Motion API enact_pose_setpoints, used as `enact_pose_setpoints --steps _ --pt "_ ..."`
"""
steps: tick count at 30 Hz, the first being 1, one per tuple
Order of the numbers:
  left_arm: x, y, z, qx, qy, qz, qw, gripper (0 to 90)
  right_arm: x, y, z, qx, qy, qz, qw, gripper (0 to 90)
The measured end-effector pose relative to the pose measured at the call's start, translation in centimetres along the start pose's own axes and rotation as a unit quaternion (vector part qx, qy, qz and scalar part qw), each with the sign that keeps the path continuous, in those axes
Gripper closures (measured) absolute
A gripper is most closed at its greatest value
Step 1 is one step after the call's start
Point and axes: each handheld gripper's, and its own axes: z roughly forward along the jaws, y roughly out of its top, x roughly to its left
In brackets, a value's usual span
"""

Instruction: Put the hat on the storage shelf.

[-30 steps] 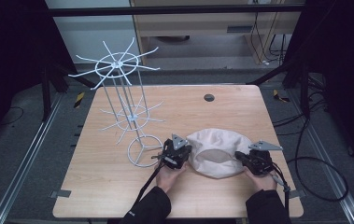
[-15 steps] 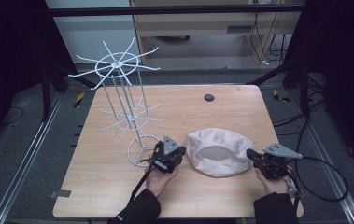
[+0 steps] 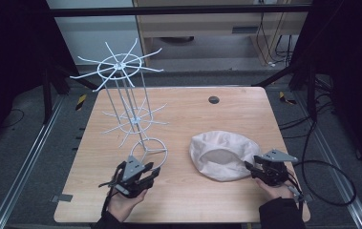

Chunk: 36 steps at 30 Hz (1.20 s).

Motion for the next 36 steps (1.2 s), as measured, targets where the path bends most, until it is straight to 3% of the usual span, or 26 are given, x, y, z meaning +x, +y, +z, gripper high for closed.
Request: enact_pose_setpoints --steps 4,6,10,12,14,15,16,17,19,22,23,26,30,34,36 --pt "2.8 -1.5 -1.4 -0.007 0.021 -0.044 0.9988 59.1 -0.1 -0.4 0.7 0.03 -0.002 -0.01 0.9995 68.8" --pt "4.9 -2.1 -2.4 -0.014 0.041 -0.073 0.9964 57.5 -0.3 -0.4 0.7 0.035 -0.002 -0.012 0.9993 79.8" --pt "6.8 -2.7 -3.9 -0.034 0.071 -0.092 0.9926 55.8 -0.3 -0.3 0.6 0.04 -0.001 -0.009 0.9992 88.7" --pt "7.2 -2.9 -4.2 -0.034 0.079 -0.095 0.9917 55.0 -0.2 -0.2 0.3 0.038 0.0 -0.009 0.9992 89.3" --pt "8.5 -3.5 -4.8 -0.034 0.095 -0.11 0.9888 54.3 0.0 -0.3 -0.2 0.036 0.008 -0.01 0.9993 89.4" --pt "8.5 -3.5 -4.8 -0.034 0.095 -0.11 0.9888 53.9 0.0 -0.3 -0.2 0.036 0.008 -0.01 0.9993 89.4" --pt "9.5 -4.0 -4.8 -0.031 0.105 -0.119 0.9867 53.2 0.5 -0.5 -0.7 0.035 0.017 -0.005 0.9992 89.3" --pt "9.5 -4.0 -4.8 -0.031 0.105 -0.119 0.9867 52.7 0.5 -0.5 -0.7 0.035 0.017 -0.005 0.9992 89.3" --pt "10.2 -4.4 -4.6 -0.024 0.114 -0.124 0.9854 51.5 1.2 -0.8 -1.2 0.037 0.027 -0.002 0.9989 89.2" --pt "11.6 -5.3 -4.0 -0.008 0.141 -0.131 0.9814 50.9 2.9 -1.7 -2.2 0.035 0.053 -0.003 0.998 88.8" --pt "11.6 -5.3 -4.0 -0.008 0.141 -0.131 0.9814 50.5 3.3 -1.9 -2.4 0.032 0.061 -0.005 0.9976 88.7" --pt "12.5 -5.8 -4.0 -0.004 0.153 -0.142 0.978 48.5 4.5 -2.2 -2.9 0.032 0.077 -0.013 0.9964 88.5" --pt "13.0 -6.0 -4.0 -0.002 0.161 -0.14 0.977 46.5 5.6 -2.1 -2.9 0.035 0.093 -0.018 0.9949 87.8" --pt "13.3 -6.1 -3.8 0.004 0.163 -0.138 0.977 45.8 5.8 -2.0 -2.8 0.036 0.095 -0.022 0.9946 86.6" --pt "13.5 -6.2 -3.7 0.003 0.162 -0.134 0.9777 44.9 5.6 -1.8 -3.3 0.023 0.092 -0.016 0.9953 80.8"
